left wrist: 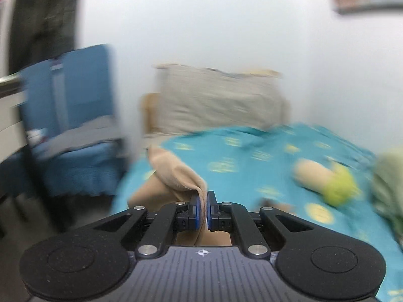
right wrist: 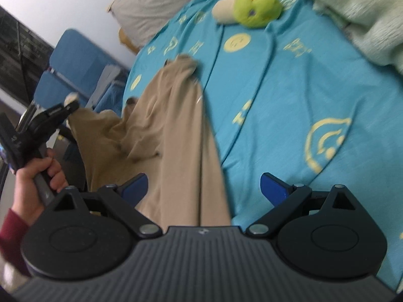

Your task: Fold clothes

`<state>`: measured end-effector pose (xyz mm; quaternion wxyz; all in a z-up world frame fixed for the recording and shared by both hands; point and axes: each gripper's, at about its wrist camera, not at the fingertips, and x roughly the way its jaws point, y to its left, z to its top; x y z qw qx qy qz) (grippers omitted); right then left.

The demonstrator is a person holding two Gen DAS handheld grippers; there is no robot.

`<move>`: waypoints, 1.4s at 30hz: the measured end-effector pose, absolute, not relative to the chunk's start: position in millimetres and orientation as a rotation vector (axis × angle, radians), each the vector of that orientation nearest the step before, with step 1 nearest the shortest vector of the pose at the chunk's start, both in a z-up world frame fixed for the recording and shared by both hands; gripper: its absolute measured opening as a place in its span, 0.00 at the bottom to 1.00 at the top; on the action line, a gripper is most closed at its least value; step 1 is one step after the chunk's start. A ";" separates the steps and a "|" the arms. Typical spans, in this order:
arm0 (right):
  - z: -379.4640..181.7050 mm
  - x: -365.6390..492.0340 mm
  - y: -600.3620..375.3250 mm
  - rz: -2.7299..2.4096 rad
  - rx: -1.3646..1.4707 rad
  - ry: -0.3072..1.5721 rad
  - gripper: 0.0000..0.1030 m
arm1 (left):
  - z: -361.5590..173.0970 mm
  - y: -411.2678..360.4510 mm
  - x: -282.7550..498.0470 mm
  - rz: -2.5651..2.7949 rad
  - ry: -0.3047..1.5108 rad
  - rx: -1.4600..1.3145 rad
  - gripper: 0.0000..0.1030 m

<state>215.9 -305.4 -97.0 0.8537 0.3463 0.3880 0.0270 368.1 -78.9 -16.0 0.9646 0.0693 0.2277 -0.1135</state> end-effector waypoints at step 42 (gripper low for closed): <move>-104.0 154.4 -326.0 -0.010 0.658 0.844 0.95 | -87.6 28.3 111.9 -0.135 1.283 0.249 0.04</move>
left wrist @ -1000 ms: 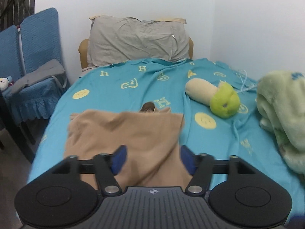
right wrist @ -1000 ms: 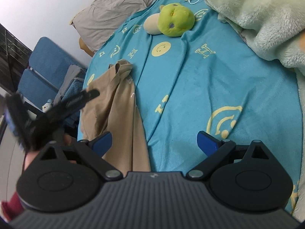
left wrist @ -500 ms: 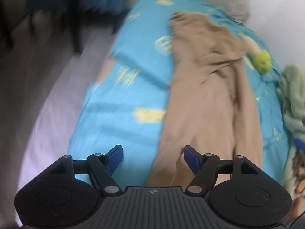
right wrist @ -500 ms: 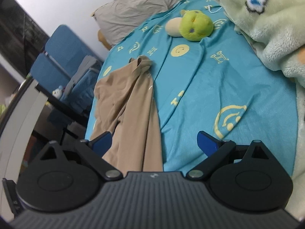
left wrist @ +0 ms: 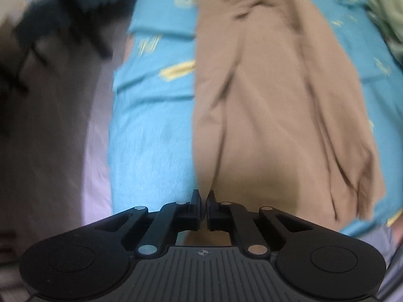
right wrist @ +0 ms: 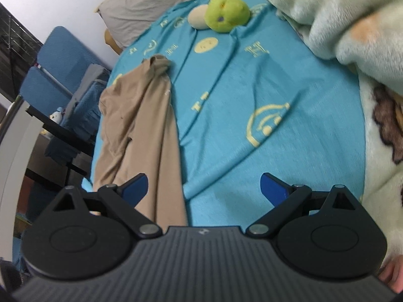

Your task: Fold clothes

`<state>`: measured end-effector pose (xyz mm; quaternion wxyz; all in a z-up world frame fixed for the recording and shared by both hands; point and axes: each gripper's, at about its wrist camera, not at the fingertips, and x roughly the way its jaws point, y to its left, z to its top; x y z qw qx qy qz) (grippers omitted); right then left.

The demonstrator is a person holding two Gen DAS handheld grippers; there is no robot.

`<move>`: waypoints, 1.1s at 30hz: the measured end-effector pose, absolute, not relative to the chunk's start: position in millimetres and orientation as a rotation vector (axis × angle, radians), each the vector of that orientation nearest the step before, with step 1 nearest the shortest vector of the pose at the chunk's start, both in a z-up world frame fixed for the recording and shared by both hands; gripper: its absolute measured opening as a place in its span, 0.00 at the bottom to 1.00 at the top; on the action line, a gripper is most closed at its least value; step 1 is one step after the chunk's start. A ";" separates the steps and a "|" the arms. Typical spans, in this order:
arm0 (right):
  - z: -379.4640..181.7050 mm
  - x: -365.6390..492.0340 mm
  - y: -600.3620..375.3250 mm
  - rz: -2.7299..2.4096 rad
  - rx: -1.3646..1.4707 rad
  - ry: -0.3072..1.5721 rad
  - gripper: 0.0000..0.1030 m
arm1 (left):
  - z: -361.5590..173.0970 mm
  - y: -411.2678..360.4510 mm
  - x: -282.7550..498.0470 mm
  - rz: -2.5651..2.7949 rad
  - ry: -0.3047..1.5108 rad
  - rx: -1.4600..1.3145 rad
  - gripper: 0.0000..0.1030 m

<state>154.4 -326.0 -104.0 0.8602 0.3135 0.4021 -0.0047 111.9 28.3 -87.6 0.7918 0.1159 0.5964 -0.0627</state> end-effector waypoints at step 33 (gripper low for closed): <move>-132.2 108.6 -221.3 0.104 0.504 1.066 0.96 | -112.7 37.5 88.7 -0.215 1.236 -0.266 0.71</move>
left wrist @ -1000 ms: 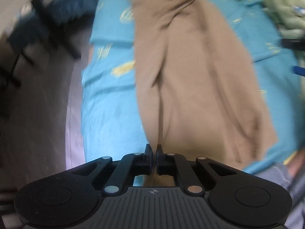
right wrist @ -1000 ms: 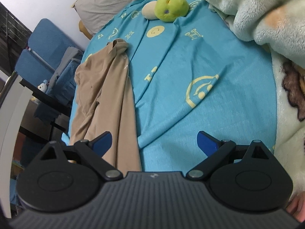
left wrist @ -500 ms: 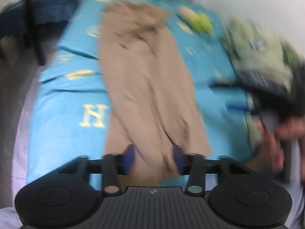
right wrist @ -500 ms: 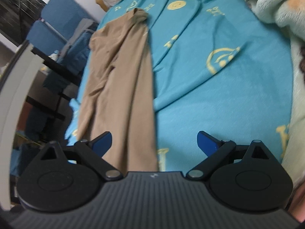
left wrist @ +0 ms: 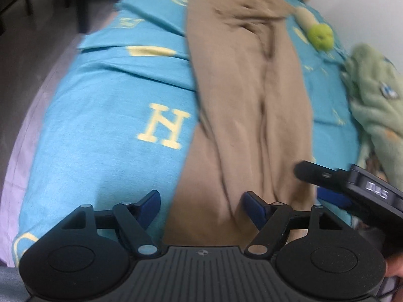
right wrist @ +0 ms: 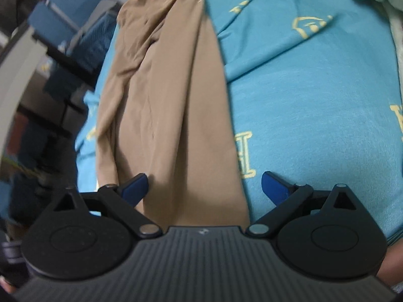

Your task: Fold clothes

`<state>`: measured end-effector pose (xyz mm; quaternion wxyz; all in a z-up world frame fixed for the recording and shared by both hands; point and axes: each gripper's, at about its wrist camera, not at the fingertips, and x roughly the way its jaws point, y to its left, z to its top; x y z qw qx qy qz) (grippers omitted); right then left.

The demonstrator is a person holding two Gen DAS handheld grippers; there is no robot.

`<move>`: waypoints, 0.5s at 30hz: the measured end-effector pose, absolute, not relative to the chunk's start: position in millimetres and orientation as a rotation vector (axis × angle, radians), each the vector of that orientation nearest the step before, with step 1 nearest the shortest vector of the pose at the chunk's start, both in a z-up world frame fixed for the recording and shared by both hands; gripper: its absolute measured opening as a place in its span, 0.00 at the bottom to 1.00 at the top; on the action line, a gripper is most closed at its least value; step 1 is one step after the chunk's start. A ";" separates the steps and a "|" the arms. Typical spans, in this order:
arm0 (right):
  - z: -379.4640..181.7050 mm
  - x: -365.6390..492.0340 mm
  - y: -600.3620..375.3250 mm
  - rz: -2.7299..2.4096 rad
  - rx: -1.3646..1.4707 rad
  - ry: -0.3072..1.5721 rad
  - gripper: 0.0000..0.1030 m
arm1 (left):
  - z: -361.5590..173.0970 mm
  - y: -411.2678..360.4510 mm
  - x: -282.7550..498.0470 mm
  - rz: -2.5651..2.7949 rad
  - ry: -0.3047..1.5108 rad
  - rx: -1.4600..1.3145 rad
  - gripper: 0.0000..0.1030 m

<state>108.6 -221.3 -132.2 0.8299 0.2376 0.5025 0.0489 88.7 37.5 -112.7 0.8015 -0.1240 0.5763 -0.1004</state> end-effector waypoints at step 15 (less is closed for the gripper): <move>-97.8 78.8 -185.9 0.135 0.226 1.082 0.17 | -71.6 81.1 38.7 -0.281 0.955 -0.496 0.08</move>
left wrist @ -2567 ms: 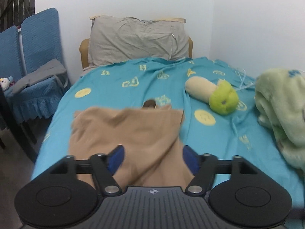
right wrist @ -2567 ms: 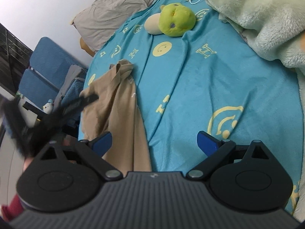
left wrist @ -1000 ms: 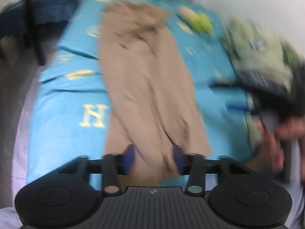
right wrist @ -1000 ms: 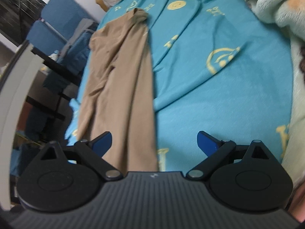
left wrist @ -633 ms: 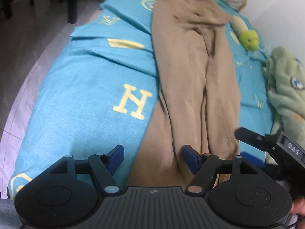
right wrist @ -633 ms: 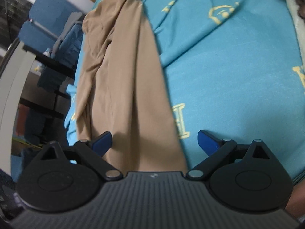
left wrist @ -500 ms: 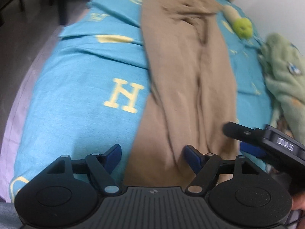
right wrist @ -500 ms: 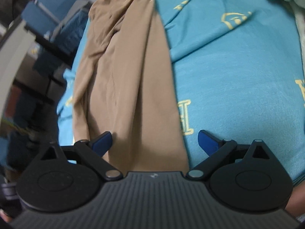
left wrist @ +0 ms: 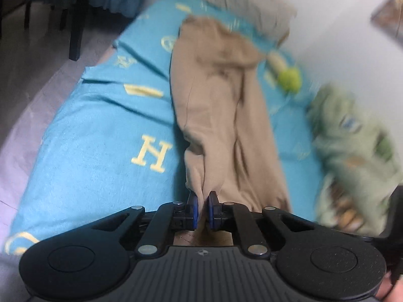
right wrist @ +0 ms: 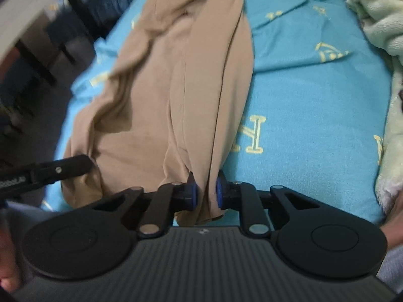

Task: Fold clothes
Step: 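Lift the shirt hem end with the left gripper while the right gripper grasps the shirt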

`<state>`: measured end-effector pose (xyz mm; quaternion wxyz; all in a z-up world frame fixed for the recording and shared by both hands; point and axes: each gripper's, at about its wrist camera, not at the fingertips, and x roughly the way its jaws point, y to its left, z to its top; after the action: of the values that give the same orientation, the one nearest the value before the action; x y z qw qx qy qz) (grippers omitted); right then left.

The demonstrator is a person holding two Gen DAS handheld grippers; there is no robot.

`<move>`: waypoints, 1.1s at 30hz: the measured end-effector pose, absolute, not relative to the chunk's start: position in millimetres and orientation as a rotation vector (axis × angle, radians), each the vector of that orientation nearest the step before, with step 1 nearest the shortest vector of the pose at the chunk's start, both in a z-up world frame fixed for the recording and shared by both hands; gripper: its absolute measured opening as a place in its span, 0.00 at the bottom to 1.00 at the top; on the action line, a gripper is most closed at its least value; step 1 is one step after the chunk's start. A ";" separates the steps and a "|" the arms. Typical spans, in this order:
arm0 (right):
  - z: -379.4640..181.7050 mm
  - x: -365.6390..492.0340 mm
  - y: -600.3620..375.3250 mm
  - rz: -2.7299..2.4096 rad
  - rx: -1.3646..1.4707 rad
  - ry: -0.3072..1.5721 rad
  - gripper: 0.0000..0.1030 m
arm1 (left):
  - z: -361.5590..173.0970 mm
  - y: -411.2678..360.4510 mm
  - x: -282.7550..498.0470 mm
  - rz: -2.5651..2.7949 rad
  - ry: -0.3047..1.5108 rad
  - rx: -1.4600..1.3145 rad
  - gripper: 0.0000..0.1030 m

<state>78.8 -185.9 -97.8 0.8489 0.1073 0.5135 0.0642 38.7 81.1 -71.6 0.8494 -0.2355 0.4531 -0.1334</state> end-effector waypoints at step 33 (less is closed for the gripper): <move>12.4 107.8 -257.7 0.242 0.498 0.703 0.16 | 52.2 58.7 74.7 -0.265 0.586 -0.456 0.05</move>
<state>107.8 -257.7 12.4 0.9015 0.2409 0.3400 0.1170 74.7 58.7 52.2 0.9233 -0.2222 0.2856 -0.1292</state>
